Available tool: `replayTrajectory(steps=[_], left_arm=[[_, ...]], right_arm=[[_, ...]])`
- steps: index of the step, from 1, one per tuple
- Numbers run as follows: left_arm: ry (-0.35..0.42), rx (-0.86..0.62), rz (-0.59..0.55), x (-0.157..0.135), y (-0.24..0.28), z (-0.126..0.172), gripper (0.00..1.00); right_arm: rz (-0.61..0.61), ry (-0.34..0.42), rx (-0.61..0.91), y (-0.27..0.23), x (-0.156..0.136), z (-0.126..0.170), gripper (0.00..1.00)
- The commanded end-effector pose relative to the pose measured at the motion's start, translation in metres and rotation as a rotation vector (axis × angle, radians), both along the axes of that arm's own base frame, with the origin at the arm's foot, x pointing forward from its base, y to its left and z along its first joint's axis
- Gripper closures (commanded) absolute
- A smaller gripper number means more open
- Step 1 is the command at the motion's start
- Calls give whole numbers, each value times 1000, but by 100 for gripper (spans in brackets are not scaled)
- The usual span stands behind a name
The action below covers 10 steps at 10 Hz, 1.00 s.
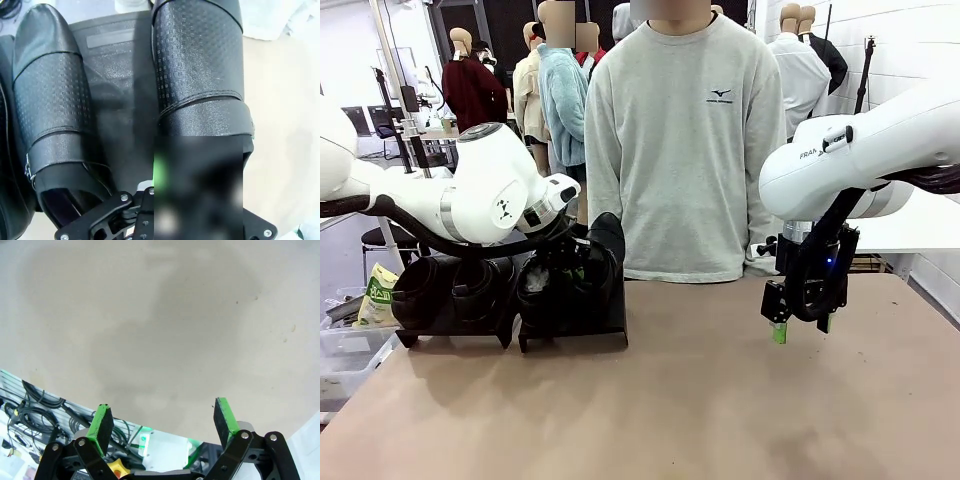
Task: Organize the shoes by placing them on the stand.
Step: Place the Shoe from the middle of the table onto the Shoes Stand.
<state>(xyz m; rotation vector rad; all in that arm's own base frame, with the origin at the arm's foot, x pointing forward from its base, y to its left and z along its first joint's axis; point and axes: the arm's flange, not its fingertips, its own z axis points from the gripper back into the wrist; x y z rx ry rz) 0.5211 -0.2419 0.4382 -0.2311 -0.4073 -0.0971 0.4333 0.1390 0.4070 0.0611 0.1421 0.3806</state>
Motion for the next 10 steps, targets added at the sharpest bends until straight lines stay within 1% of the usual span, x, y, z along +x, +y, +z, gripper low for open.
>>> replayTrajectory(steps=[1, 3, 6, 10], left_arm=[[-12, -43, 38, 4, 4, -1, 100], [17, -62, 88, 2, 6, -6, 100], [34, -67, 103, 3, 10, -11, 100], [84, -79, 119, 2, 14, -19, 100]], right_arm=[[-3, 9, -3, 1, -1, 1, 0], [-3, 9, -3, 1, -1, 1, 0], [-3, 9, -3, 1, -1, 1, 0], [-3, 9, -3, 1, -1, 1, 0]])
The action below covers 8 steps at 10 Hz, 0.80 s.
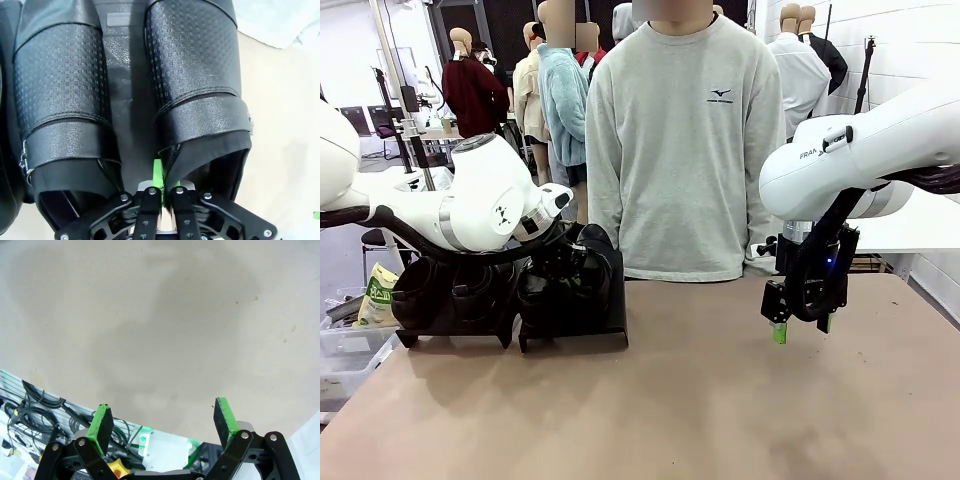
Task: Organize the shoes by placing them on the stand.
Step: Place the Shoe from the middle of the table onto the Shoes Stand.
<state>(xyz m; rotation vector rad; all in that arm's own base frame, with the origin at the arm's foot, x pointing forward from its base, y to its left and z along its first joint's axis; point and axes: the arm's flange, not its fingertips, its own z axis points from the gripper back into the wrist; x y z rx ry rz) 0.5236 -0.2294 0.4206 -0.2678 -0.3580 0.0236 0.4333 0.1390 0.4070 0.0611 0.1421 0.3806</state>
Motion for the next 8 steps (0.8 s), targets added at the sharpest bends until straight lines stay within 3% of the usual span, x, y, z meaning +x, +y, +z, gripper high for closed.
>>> replayTrajectory(steps=[1, 2, 7, 8], left_arm=[[34, -25, 19, 0, 2, -2, 100], [62, -19, -7, 2, 1, -4, 100], [76, 13, -83, 9, -2, -1, 3], [71, 21, -92, 8, -3, 2, 0]], right_arm=[[-3, 9, -3, 1, -1, 1, 0], [-3, 9, -3, 1, -1, 1, 0], [-3, 9, -3, 1, -1, 1, 0], [-3, 9, -3, 1, -1, 1, 0]])
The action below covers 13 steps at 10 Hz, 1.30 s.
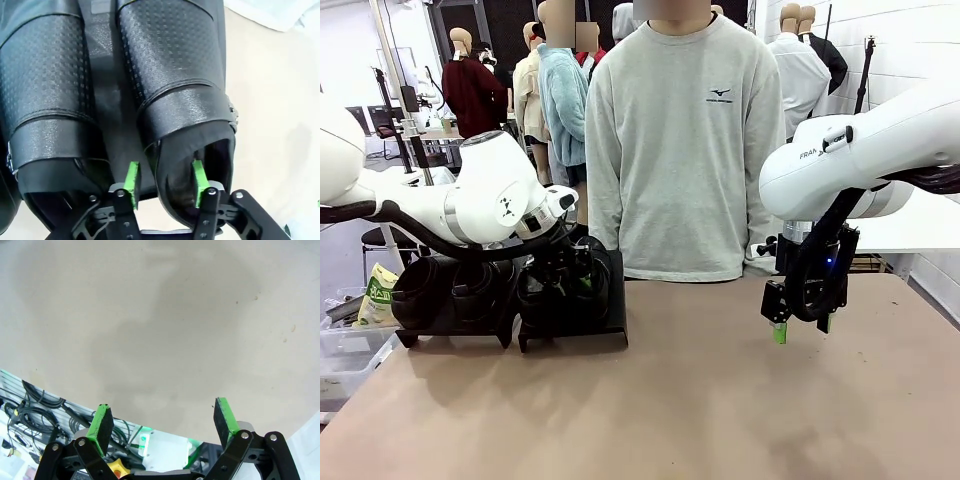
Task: Organize the shoes by placing them on the stand.
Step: Place the Shoe from the middle of the table onto the Shoes Stand.
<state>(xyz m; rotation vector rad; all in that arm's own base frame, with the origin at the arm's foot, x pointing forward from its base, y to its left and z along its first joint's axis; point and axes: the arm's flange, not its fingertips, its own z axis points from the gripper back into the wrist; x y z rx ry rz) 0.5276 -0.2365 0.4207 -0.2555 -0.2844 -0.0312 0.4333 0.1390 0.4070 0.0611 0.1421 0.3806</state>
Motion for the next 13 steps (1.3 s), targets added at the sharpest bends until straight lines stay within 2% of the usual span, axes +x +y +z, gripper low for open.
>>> replayTrajectory(steps=[1, 7, 8, 9, 13], left_arm=[[-2, 1, -34, 2, 1, 6, 0], [-31, -8, -56, -6, -7, 24, 0], [-41, -37, -116, -20, -18, 38, 0], [-25, -6, -21, -2, -8, 17, 0], [-25, -6, -21, -2, -8, 17, 0]], right_arm=[[-3, 9, -3, 1, 0, 1, 0], [-3, 9, -3, 1, 0, 1, 0], [-3, 9, -3, 1, 0, 1, 0], [-3, 9, -3, 1, 0, 1, 0], [-3, 9, -3, 1, 0, 1, 0]])
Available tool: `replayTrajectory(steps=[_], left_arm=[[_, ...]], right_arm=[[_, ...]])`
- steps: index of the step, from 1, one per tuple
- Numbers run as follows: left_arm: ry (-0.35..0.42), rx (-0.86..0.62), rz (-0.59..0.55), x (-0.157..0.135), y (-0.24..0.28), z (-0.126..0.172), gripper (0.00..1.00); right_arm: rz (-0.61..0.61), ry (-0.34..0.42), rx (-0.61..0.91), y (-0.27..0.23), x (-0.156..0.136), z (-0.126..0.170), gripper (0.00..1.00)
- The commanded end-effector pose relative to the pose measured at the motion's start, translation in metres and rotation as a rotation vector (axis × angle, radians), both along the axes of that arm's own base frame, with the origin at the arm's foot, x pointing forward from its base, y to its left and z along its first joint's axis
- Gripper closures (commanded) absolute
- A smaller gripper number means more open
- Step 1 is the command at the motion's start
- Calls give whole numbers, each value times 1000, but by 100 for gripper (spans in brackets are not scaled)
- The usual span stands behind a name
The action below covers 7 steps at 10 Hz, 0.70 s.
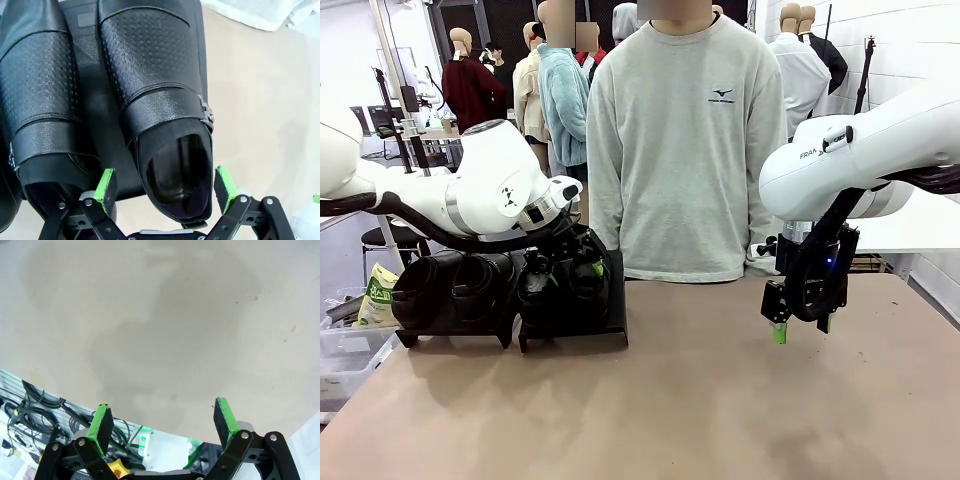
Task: Organize the shoes by placing them on the stand.
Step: Place the Shoe from the middle of the table onto the Shoes Stand.
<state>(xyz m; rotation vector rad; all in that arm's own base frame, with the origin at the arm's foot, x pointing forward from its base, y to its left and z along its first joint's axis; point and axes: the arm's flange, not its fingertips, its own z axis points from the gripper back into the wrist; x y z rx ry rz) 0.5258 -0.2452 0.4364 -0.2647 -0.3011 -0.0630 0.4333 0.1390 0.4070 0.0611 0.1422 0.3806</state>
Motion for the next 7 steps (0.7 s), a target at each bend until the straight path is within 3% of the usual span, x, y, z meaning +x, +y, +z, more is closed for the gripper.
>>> replayTrajectory(steps=[1, 7], left_arm=[[-5, -1, 9, 0, 0, 1, 0], [-5, -1, 9, 0, 0, 1, 0]], right_arm=[[-3, 9, -3, 1, 0, 1, 0], [-3, 9, -3, 1, 0, 1, 0]])
